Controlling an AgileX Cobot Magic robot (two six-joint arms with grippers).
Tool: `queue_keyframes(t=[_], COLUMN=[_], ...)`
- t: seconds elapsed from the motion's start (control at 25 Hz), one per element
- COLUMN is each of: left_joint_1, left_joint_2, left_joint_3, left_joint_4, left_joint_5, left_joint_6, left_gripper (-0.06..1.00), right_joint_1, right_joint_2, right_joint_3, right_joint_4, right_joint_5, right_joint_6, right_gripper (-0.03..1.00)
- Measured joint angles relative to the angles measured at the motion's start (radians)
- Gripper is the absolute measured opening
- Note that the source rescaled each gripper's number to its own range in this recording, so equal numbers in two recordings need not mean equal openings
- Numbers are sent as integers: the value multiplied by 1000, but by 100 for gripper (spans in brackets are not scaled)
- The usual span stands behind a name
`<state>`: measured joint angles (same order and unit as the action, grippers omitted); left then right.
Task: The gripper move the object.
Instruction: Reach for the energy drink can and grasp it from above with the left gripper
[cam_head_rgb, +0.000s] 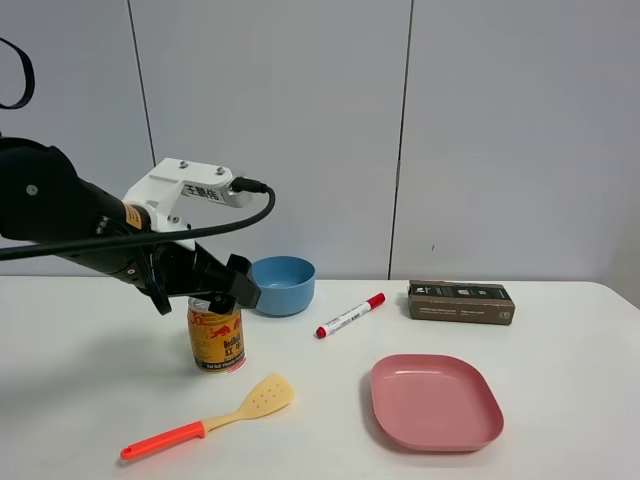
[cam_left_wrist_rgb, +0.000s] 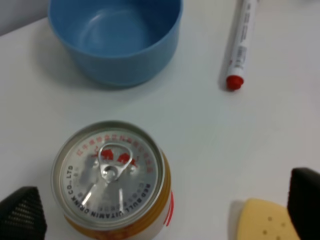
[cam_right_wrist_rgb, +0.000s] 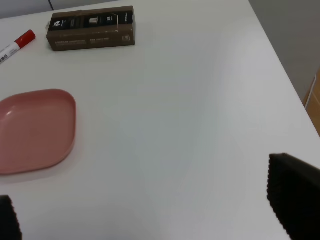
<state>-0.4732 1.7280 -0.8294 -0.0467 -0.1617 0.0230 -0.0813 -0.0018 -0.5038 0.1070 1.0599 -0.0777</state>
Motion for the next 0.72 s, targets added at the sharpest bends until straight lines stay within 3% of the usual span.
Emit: queue_keyframes(t=[0.4,0.72], left_joint_1=[0,30], left_joint_2=[73,123], left_joint_3=[49,50], left_joint_4=[0,1], left_joint_5=[-188,-225], left_joint_6=[-10,-7], left_gripper=[98,98], right_joint_1=[0,0], right_joint_2=[0,0], right_joint_3=[0,0], right_joint_4=[0,0], right_joint_5=[0,0], right_joint_6=[0,0], right_gripper=[100,100])
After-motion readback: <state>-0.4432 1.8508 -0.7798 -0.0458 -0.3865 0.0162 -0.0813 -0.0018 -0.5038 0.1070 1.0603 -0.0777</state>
